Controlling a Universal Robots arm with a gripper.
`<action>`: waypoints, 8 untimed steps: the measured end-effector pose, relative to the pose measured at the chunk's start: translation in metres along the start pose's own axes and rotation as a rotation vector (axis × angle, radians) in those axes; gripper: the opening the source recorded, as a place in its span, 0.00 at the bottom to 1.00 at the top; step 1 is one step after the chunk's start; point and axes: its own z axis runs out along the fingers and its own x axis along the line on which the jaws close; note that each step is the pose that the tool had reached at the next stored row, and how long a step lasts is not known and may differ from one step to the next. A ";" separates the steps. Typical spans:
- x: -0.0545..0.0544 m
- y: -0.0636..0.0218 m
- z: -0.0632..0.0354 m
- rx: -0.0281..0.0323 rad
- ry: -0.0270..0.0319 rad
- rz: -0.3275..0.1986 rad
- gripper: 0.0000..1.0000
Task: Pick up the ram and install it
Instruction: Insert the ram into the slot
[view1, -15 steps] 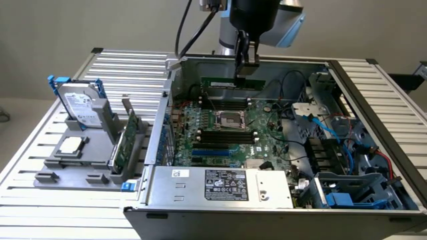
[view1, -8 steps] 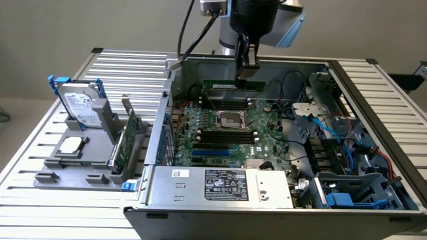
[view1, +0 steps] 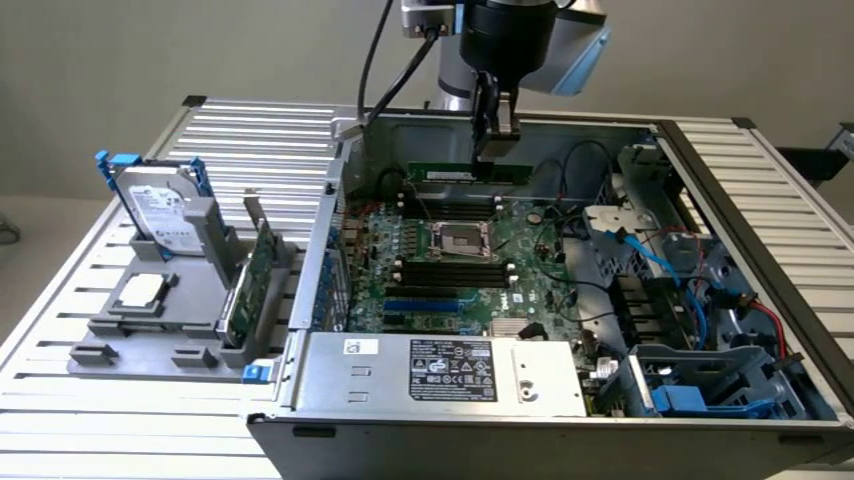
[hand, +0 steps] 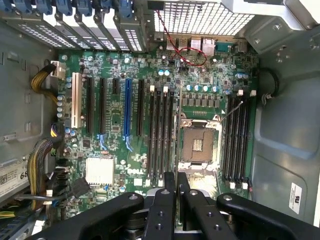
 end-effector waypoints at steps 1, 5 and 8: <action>0.000 0.0000 0.0000 0.0000 0.0000 0.000 0.13; 0.000 0.0000 0.0000 0.0000 0.0000 -0.001 0.13; 0.000 0.0000 0.0000 0.0000 0.0000 -0.002 0.13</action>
